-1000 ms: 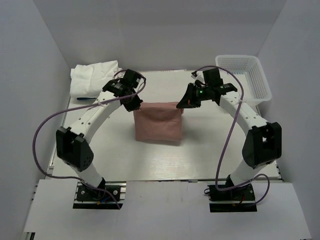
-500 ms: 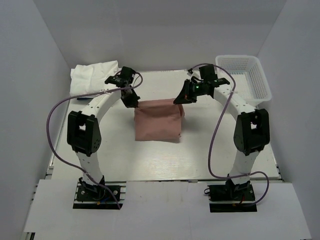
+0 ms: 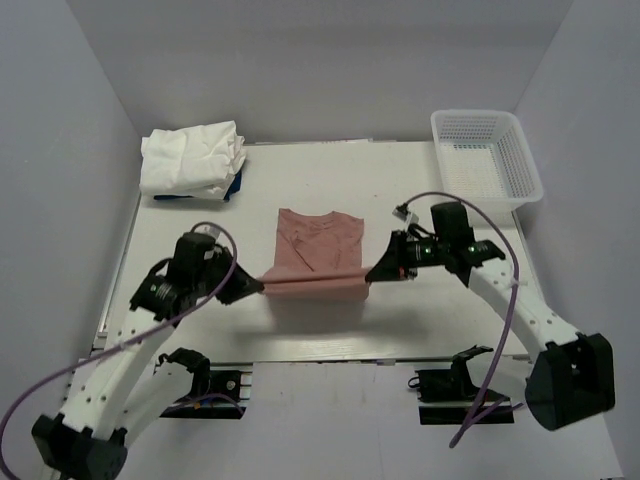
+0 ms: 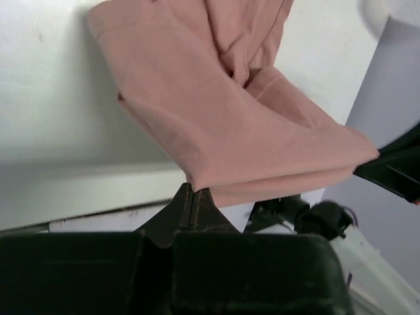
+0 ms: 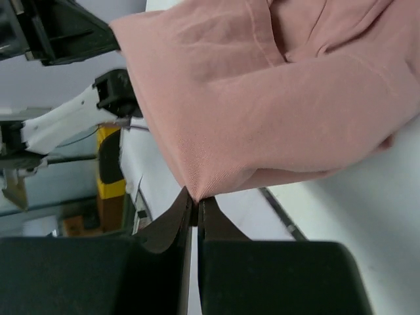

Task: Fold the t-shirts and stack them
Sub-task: Fold the long partially folded tshirt into a neat square

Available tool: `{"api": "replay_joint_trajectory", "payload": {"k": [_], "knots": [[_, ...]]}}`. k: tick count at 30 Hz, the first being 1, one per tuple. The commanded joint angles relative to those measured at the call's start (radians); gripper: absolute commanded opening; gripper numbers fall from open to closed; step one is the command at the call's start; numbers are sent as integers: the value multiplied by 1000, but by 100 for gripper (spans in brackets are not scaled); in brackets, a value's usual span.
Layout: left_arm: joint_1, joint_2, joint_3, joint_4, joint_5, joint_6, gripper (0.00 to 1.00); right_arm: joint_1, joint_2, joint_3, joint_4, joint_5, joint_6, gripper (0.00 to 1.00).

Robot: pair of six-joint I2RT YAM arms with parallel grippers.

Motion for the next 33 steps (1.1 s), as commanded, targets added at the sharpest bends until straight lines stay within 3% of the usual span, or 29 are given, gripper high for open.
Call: {"api": "replay_joint_trajectory", "payload": {"k": [1, 5, 15, 19, 25, 33], "knots": [[13, -143, -111, -30, 33, -41, 0, -6, -82, -132, 91, -81, 44, 0], [13, -176, -163, 5, 78, -53, 0, -5, -155, -166, 80, -61, 65, 0], [13, 40, -56, 215, 107, 18, 0, -10, -105, -56, 77, 36, 61, 0], [13, 164, 19, 274, 106, 47, 0, -14, -24, 37, 77, 56, 65, 0], [31, 299, 180, 199, -80, 79, 0, -23, 162, 148, 124, 18, 71, 0], [40, 546, 320, 260, -65, 111, 0, -45, 335, 312, 203, 34, 116, 0]]}}
